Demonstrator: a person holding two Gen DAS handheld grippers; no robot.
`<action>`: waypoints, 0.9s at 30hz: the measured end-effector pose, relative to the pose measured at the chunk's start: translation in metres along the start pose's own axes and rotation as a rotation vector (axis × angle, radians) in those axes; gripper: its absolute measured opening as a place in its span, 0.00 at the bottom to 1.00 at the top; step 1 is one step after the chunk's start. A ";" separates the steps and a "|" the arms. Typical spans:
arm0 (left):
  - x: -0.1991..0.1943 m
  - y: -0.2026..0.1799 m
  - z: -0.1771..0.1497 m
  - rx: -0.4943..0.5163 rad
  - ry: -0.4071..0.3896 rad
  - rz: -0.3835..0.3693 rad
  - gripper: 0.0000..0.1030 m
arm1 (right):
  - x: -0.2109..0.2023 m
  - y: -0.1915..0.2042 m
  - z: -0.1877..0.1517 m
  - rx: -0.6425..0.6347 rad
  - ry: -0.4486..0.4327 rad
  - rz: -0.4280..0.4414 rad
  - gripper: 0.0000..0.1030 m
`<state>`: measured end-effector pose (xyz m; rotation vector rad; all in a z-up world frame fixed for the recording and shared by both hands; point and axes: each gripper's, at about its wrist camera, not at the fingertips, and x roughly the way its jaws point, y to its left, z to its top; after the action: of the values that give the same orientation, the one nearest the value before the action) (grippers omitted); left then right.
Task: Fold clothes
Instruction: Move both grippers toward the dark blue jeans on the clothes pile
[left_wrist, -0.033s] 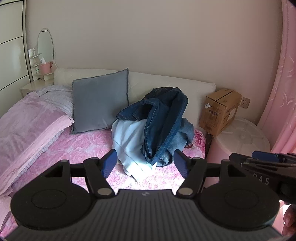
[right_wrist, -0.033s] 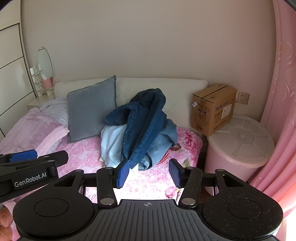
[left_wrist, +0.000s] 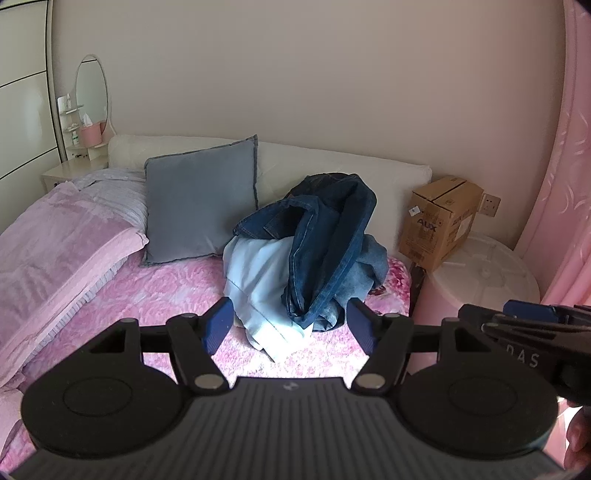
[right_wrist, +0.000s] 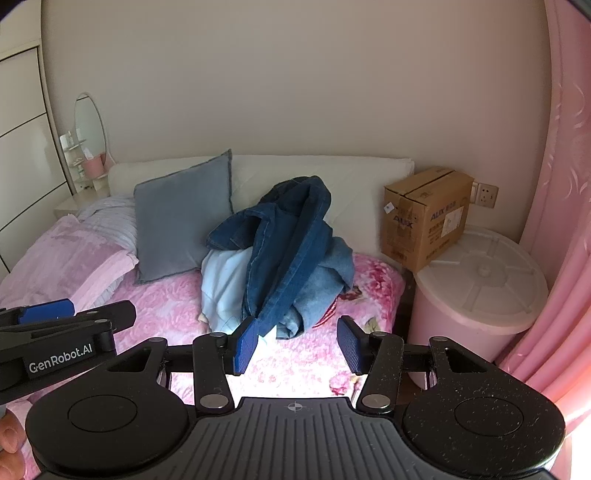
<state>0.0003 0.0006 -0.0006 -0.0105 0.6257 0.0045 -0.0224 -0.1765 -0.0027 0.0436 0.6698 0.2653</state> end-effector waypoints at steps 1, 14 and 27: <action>0.000 0.000 0.000 -0.004 0.001 0.000 0.62 | 0.000 0.000 0.000 -0.002 0.000 -0.001 0.50; 0.005 0.007 0.001 -0.028 0.000 0.012 0.62 | 0.003 0.003 0.018 -0.012 0.002 -0.002 0.50; 0.007 0.006 0.003 -0.027 0.004 0.013 0.62 | 0.005 -0.003 0.014 -0.013 -0.007 0.000 0.50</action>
<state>0.0073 0.0062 -0.0026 -0.0326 0.6294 0.0260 -0.0094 -0.1771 0.0052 0.0320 0.6613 0.2688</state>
